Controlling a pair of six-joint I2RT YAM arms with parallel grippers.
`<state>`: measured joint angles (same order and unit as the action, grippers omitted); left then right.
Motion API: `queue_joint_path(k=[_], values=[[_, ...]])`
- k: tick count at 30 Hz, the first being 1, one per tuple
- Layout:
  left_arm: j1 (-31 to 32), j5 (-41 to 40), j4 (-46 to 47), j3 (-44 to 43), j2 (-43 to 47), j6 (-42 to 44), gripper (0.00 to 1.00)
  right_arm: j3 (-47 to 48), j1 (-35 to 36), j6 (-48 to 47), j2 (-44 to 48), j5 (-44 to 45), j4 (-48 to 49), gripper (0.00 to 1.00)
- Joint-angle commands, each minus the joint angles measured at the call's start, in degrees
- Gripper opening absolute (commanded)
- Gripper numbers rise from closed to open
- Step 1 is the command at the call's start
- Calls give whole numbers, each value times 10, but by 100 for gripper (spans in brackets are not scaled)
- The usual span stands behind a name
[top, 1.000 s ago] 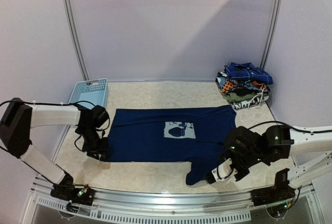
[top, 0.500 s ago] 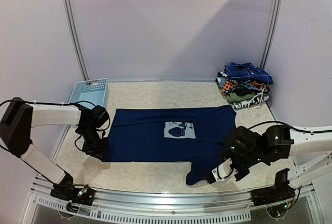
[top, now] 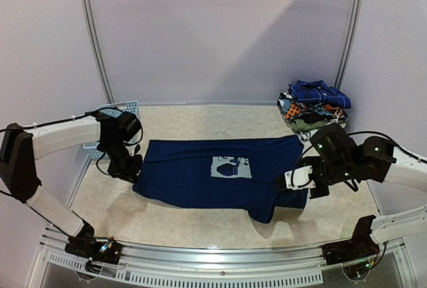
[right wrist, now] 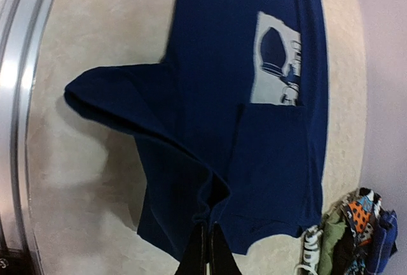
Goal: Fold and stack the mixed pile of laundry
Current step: Pick up the 1/3-folded T-shirt from the center of the board, then fold the 1/3-folded T-shirt at the center of the board.
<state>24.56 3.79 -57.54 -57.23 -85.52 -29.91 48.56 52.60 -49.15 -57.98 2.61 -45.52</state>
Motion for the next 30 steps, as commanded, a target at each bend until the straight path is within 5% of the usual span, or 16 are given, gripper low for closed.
queue_joint_path(k=[1,17,30], values=[[-5,-13,-17,-43,-23,28,0,32,-48,-8,15,39,-3,0],[-34,-70,-11,-163,-91,69,0,83,-150,-15,-34,144,114,0],[-45,-72,61,-207,-153,71,0,87,-269,-8,-122,73,190,0]])
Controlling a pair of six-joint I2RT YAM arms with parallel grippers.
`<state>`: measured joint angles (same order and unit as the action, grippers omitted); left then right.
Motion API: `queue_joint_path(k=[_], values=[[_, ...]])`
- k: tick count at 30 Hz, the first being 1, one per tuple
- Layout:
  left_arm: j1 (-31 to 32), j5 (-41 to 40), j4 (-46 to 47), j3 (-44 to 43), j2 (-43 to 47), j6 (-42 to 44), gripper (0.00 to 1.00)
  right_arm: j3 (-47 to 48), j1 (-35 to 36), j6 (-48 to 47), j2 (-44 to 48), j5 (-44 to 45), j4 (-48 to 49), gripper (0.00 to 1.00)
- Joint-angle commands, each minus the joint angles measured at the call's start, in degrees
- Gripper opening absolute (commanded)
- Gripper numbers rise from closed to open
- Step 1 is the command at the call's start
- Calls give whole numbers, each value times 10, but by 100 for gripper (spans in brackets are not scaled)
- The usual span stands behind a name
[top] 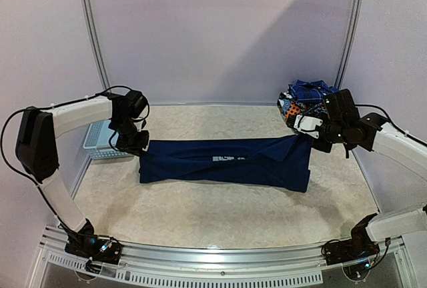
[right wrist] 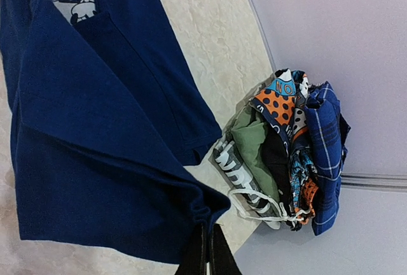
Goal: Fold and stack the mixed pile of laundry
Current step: Fold the 1/3-folded T-shirt at the center of the board.
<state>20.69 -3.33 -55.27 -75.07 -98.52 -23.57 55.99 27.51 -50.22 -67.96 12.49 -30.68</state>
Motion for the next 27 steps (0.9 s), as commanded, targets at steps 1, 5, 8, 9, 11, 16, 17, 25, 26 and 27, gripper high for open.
queue_joint_path(k=[1,5,8,9,11,16,17,25,26,27], values=[[-6,-4,43,-37,-30,11,0,12,-22,-1,-31,-29,50,0],[-6,-23,55,-75,-57,31,0,14,-34,-17,-63,-34,79,0],[-6,-27,50,-101,-71,44,0,22,-39,-34,-86,-36,92,0],[-6,-30,45,-109,-77,47,0,25,-39,-38,-93,-37,95,0],[-6,-37,35,-124,-86,53,0,33,-43,-45,-104,-40,101,0],[-9,-52,23,-140,-98,58,0,54,-52,-51,-130,-47,108,0],[-11,-57,19,-145,-102,58,0,56,-54,-53,-136,-48,110,0],[-25,-68,1,-161,-116,67,0,79,-58,-65,-168,-49,123,0],[-27,-66,-1,-162,-118,68,0,82,-59,-66,-172,-48,123,0],[-27,-65,-3,-162,-119,67,0,86,-59,-68,-178,-47,126,0]])
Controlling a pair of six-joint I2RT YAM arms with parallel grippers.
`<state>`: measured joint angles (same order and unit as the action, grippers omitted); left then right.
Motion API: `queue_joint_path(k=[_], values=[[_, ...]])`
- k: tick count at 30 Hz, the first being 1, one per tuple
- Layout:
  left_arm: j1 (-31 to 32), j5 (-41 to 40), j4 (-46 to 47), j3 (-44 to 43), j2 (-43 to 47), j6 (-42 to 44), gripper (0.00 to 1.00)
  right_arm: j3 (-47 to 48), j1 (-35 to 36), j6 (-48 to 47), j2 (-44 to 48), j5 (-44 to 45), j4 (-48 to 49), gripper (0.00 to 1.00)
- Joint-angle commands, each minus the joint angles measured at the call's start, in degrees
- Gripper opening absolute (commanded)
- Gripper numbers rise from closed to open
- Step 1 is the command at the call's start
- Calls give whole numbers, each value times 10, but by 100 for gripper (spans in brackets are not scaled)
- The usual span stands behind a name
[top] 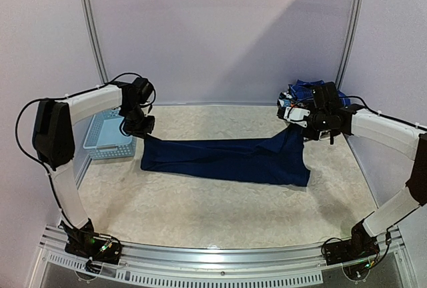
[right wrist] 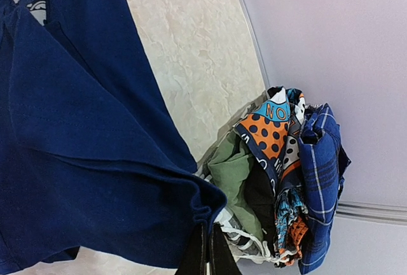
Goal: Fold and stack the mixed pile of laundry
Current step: Fold the 1/3-folded T-shirt at the center of the board.
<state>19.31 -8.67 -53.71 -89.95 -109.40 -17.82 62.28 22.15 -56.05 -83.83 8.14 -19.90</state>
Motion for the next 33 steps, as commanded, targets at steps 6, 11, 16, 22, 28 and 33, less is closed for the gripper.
queue_joint_path(k=[6,11,16,22,28,33], values=[[-15,9,-22,-7,-11,8,0,35,-7,-14,-42,-4,29,0],[-14,9,-25,-6,-13,13,0,46,-9,-16,-69,-3,40,0],[-15,12,-35,-20,-24,12,0,54,-11,-19,-99,0,52,0],[-18,4,-42,-30,-40,15,0,76,-17,-24,-137,1,67,0],[-21,7,-45,-49,-66,16,0,98,-20,-25,-187,2,75,0],[-25,9,-50,-62,-89,13,0,108,-23,-10,-214,3,80,0]])
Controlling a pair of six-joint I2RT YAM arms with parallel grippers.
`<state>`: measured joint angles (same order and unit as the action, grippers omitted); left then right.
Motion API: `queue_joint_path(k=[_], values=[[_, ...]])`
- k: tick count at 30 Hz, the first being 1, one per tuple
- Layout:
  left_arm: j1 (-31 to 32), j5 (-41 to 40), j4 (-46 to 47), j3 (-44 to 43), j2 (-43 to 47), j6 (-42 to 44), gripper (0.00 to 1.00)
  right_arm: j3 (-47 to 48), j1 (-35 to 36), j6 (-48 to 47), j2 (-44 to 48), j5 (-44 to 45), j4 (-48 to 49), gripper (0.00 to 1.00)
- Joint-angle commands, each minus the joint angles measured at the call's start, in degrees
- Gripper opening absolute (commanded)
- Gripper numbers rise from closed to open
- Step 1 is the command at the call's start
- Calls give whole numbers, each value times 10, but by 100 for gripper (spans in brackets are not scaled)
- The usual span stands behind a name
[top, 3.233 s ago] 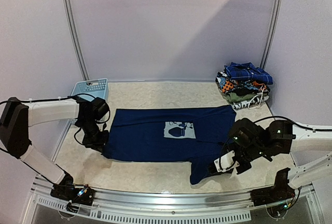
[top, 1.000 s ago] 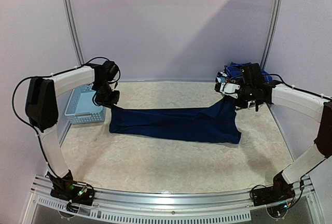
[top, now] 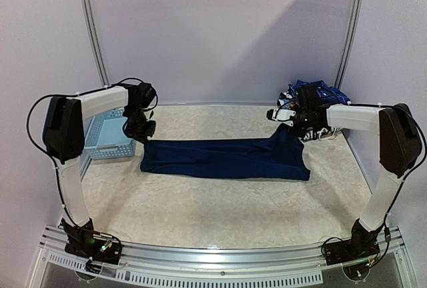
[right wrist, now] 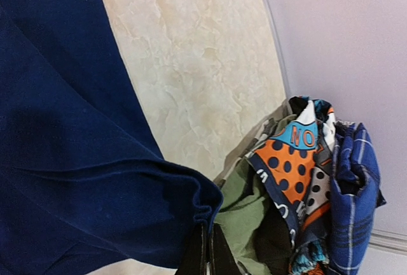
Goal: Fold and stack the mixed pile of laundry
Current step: Fold the 1/3-folded T-shirt at the center of the board, then move the rectangle-folded T-shirt to the center of the board.
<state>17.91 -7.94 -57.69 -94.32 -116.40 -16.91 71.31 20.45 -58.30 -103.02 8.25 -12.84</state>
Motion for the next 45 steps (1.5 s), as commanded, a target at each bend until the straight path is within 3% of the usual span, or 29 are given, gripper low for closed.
queue_joint_path(k=[1,2,6,11,13,19,21,24,28,32,37,42,45], values=[[-12,3,-10,-18,-22,4,1,20,-6,15,-26,3,9,1],[-12,3,-10,-20,-24,3,5,23,-6,18,-31,3,7,3],[-11,-11,12,-6,8,-9,35,62,-7,69,-45,17,-26,33],[-3,14,42,69,112,-22,46,91,-15,151,4,1,-102,50],[-3,42,56,119,149,-33,48,98,-24,186,35,-38,-164,54],[4,138,170,311,247,-84,52,98,-98,247,76,-289,-418,58],[10,138,203,347,265,-91,54,65,-111,223,77,-330,-480,59],[18,124,238,378,273,-94,55,-14,-112,189,95,-324,-484,62],[28,73,272,401,275,-83,57,-81,-116,165,109,-307,-461,63],[28,75,331,425,267,-100,58,-80,-124,163,73,-314,-445,60],[26,55,333,403,225,-106,58,-60,-129,162,15,-331,-431,53],[17,52,331,386,194,-101,58,-50,-128,165,-11,-332,-418,42],[11,60,334,381,180,-101,57,-41,-131,162,-23,-339,-426,30]])
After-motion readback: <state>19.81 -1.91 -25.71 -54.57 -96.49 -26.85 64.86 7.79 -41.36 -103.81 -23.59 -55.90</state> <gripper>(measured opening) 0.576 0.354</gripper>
